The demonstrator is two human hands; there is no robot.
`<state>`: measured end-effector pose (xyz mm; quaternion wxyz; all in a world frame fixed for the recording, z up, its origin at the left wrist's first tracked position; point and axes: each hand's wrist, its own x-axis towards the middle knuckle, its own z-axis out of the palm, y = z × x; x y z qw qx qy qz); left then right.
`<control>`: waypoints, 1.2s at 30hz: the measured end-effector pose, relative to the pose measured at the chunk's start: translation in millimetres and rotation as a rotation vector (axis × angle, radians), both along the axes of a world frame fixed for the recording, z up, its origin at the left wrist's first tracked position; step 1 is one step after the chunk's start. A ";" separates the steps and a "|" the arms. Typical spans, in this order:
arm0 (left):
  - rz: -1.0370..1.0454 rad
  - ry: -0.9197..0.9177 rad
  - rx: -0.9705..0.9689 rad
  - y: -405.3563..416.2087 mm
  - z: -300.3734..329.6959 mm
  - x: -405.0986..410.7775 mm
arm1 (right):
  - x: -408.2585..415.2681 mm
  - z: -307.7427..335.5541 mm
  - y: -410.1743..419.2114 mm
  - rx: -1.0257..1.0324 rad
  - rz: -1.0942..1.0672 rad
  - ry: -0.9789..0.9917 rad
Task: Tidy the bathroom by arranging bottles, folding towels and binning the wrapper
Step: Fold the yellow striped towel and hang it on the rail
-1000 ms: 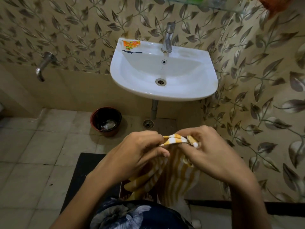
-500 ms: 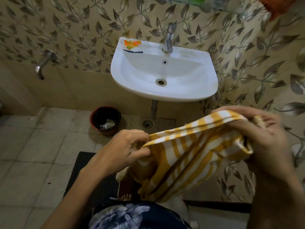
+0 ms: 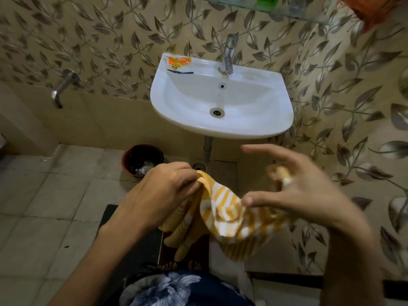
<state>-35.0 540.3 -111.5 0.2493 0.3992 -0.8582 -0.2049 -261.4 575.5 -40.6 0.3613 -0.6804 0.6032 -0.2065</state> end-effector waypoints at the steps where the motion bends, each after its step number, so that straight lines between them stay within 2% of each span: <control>1: -0.015 -0.001 -0.009 -0.5 3.2 -2.6 | 13.2 -6.1 -2.8 -0.003 0.042 -0.007; 4: -0.051 -0.009 -0.025 -1.2 9.6 -5.7 | 45.9 -27.7 -7.8 -0.033 0.127 0.113; 6: -0.049 -0.023 -0.046 -0.6 11.8 -5.1 | 51.4 -34.9 -9.7 -0.118 0.066 0.200; 10: -0.040 -0.018 -0.029 1.5 13.2 -4.3 | 44.9 -43.3 -7.0 -0.230 0.023 0.215; 13: -0.068 0.002 0.044 1.2 11.2 -1.4 | 39.9 -39.2 -4.7 -0.287 0.028 0.071; 18: -0.071 0.014 0.155 -2.0 3.7 3.9 | 28.5 -26.0 -4.5 -0.372 -0.110 -0.307; 25: -0.058 0.128 0.158 -5.0 -0.6 6.0 | 0.2 -23.2 -6.0 -0.392 -0.279 -0.388; 28: -0.020 0.198 0.161 -3.8 -3.2 3.9 | -8.5 -24.9 -5.1 -0.306 -0.301 -0.288; 32: -0.001 0.130 0.093 -1.3 -5.9 -0.1 | -18.8 -23.7 3.3 0.228 -0.145 0.277; 34: -0.014 0.080 0.068 1.2 -6.1 -4.3 | -12.5 -20.5 8.6 0.233 -0.133 0.317; 36: -0.031 0.072 0.060 4.0 -1.9 -9.2 | 2.3 -13.4 12.0 0.083 -0.110 0.214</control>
